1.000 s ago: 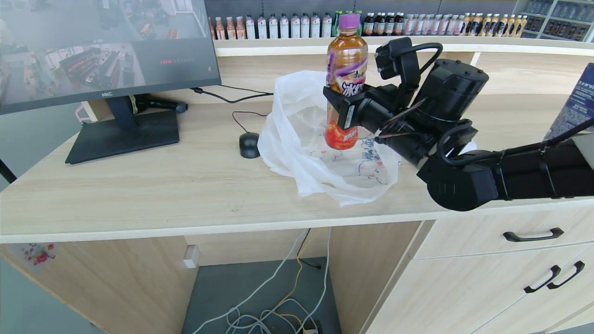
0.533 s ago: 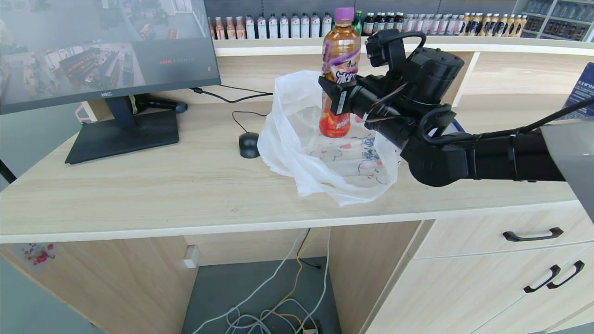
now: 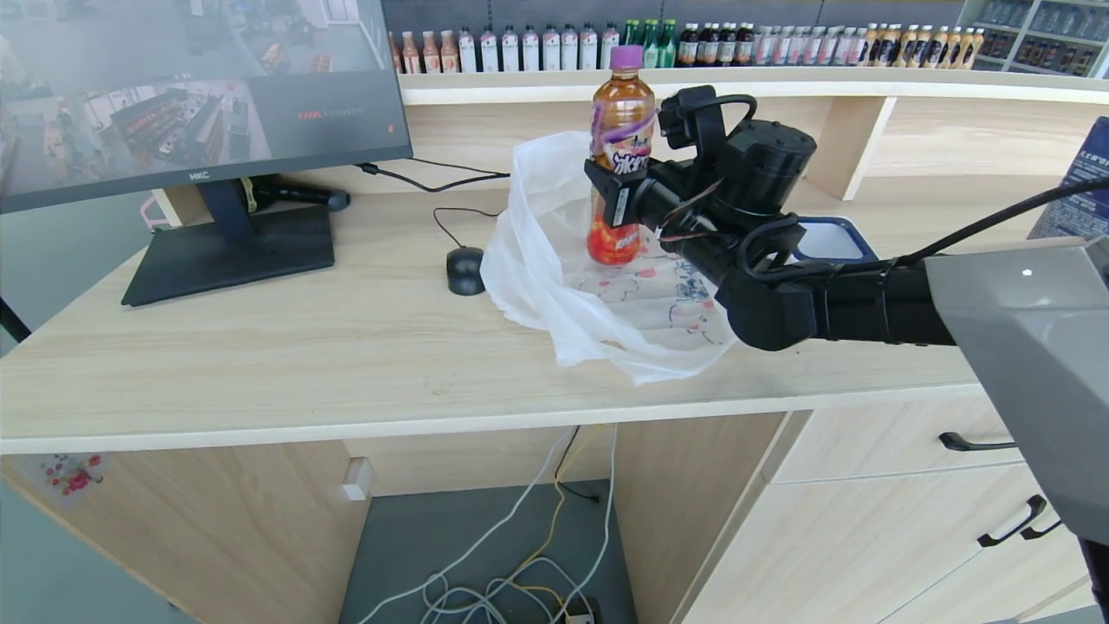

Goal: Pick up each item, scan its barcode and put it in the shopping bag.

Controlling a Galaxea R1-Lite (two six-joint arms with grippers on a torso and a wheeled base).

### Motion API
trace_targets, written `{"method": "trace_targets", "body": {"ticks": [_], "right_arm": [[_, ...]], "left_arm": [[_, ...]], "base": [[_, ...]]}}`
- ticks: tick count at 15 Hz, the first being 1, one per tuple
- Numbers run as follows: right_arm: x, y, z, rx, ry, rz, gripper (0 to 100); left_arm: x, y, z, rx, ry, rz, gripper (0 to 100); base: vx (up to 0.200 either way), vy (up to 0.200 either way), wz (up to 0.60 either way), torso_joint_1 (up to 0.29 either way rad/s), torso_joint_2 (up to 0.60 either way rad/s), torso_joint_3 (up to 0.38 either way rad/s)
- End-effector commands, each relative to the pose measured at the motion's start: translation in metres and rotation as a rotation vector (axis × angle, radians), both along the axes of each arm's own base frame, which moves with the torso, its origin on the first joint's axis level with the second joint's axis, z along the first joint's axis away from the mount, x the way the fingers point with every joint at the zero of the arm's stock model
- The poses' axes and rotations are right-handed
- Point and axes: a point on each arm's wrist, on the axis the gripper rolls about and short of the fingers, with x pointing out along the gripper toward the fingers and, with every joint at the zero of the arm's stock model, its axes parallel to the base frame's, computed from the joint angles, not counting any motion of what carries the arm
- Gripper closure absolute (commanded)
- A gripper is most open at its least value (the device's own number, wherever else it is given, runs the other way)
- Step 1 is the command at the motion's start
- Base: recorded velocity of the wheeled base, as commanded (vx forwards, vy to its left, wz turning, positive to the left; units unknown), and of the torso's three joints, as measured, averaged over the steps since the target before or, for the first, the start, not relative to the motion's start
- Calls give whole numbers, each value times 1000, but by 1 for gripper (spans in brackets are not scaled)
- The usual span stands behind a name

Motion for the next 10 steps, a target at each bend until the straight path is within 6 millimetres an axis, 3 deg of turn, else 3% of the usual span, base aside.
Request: {"method": "trace_targets", "body": {"ticks": [1,10], "right_arm": [[5,3,-7,-4,6,1,100],[4,10,1,13,-28,19,100]], "left_arm": [[0,0,0,0,0,1,0],[0,0,0,0,0,1,0]], "base": [[0,0,0,0,0,0],[0,0,0,0,0,0]]}}
